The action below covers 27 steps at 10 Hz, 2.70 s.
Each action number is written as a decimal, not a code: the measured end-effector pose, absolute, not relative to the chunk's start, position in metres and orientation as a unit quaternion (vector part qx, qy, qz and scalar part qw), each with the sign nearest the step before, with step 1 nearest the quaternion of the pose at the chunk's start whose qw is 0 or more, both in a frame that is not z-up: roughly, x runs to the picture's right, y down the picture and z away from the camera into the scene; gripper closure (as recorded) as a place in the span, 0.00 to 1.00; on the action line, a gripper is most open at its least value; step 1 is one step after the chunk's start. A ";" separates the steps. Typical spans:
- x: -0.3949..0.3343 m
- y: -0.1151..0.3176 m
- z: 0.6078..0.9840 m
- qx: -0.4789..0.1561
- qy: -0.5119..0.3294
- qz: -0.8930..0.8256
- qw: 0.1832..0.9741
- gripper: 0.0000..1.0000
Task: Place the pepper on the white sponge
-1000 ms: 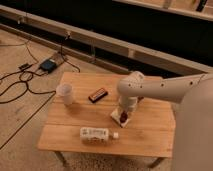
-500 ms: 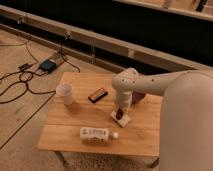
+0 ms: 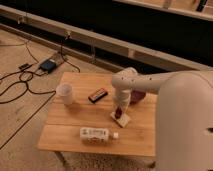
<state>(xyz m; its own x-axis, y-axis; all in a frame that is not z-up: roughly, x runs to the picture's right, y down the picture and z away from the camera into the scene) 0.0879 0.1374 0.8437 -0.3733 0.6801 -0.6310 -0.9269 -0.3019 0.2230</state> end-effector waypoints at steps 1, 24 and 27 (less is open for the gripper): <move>0.088 0.139 0.841 -0.218 0.286 0.778 0.515 1.00; 0.098 0.136 0.824 -0.219 0.287 0.772 0.524 0.22; 0.100 0.118 0.802 -0.198 0.273 0.775 0.534 0.22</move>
